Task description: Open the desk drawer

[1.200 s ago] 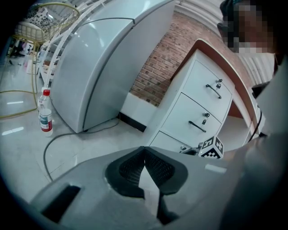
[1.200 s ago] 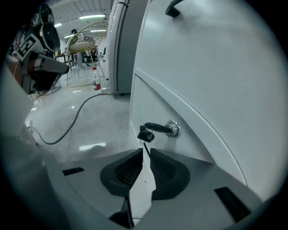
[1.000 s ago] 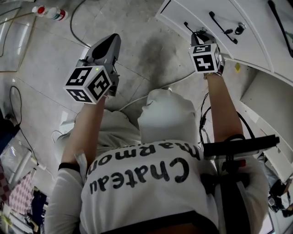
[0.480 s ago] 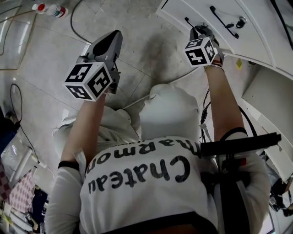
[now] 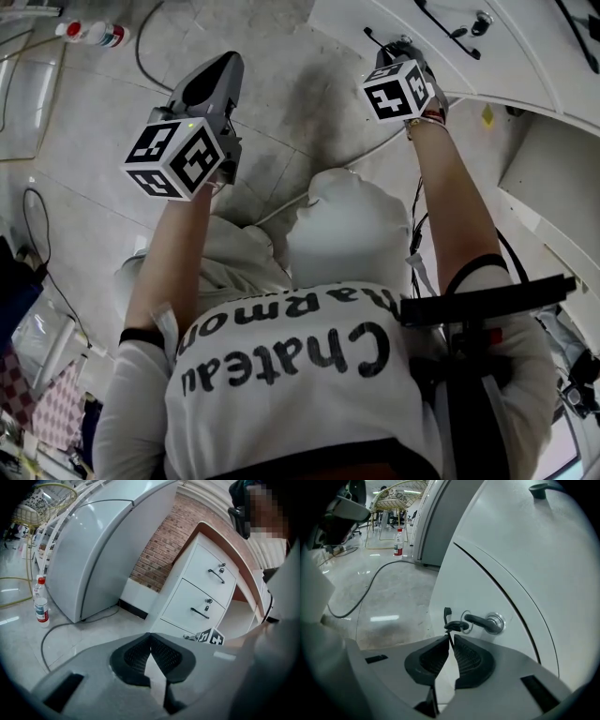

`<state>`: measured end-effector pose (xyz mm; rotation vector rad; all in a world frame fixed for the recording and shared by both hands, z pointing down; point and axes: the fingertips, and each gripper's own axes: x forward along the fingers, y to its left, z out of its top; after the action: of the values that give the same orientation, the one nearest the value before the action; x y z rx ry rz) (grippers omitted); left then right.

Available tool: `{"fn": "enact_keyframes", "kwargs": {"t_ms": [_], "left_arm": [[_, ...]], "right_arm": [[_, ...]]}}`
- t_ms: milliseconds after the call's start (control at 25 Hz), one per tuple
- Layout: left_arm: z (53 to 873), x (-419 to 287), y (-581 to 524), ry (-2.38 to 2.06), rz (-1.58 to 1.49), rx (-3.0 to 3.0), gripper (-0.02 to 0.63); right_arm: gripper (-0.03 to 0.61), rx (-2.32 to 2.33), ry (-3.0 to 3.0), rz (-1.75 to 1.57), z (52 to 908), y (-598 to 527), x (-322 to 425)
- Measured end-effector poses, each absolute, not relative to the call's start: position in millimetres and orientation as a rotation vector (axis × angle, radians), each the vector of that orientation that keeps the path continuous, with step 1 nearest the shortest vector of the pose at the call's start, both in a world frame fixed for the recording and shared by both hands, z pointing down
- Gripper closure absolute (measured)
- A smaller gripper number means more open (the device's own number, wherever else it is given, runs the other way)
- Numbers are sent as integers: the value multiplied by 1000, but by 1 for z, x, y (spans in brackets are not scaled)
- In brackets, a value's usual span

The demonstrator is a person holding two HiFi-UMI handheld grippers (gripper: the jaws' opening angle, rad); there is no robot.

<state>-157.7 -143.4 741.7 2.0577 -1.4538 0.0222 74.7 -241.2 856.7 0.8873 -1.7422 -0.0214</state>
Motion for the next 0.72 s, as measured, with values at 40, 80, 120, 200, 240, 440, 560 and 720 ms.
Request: {"fn": "enact_keyframes", "kwargs": {"t_ms": [40, 80, 120, 200, 240, 440, 560, 720], "left_arm": [[743, -158, -143, -1453, 14, 2057, 598], [744, -159, -142, -1451, 3, 2054, 598], [745, -159, -141, -1450, -8, 2049, 598], [749, -159, -139, -1449, -24, 2039, 598], [751, -160, -137, -1448, -28, 2034, 598], [757, -166, -136, -1448, -41, 2015, 598], [749, -168, -141, -1449, -59, 2033, 598], [742, -172, -142, -1445, -45, 2053, 598]], "right_arm": [[554, 899, -1742, -11, 857, -239, 74], [552, 909, -1743, -1, 856, -237, 73], [552, 914, -1745, 5, 856, -235, 73], [553, 912, -1752, 10, 856, -228, 70], [552, 910, -1756, 12, 856, -224, 68], [554, 890, -1766, 25, 858, -204, 62], [554, 886, -1764, 28, 858, -197, 59], [554, 873, -1749, 27, 857, -186, 54]]}}
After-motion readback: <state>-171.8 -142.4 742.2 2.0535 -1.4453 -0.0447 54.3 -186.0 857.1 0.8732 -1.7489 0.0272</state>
